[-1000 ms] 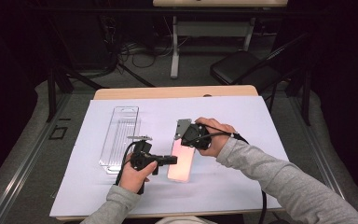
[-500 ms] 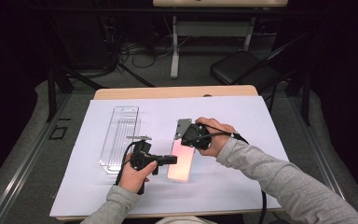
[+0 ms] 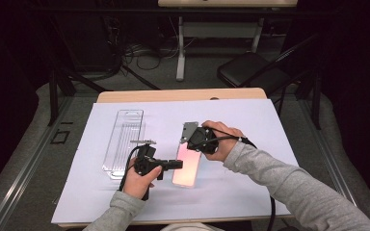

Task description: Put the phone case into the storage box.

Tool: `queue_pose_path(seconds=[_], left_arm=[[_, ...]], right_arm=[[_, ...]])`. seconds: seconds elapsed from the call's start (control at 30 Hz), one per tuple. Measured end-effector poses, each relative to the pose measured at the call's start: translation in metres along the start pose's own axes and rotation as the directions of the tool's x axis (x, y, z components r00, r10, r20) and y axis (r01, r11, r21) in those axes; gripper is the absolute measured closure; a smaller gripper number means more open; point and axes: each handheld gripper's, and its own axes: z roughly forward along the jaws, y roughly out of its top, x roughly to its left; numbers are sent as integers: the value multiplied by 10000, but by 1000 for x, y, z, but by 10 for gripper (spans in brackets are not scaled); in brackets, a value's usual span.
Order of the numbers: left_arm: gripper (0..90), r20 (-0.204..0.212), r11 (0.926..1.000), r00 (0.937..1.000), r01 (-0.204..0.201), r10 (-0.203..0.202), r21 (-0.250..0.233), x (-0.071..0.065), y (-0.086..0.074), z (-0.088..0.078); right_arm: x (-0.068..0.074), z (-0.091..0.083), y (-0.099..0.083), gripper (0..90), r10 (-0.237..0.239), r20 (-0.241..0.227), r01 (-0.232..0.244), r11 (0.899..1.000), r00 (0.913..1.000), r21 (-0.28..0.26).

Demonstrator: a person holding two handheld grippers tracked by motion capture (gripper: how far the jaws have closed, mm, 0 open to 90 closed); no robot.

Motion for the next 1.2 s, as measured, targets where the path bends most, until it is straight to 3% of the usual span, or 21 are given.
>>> queue_pose_path(seconds=[1.2], left_arm=[[819,-3,9999,10000,-4,4,-145,1,0,-3]], right_arm=[[-2,0,0,869,175,-72,-176,9997,9998,-140]])
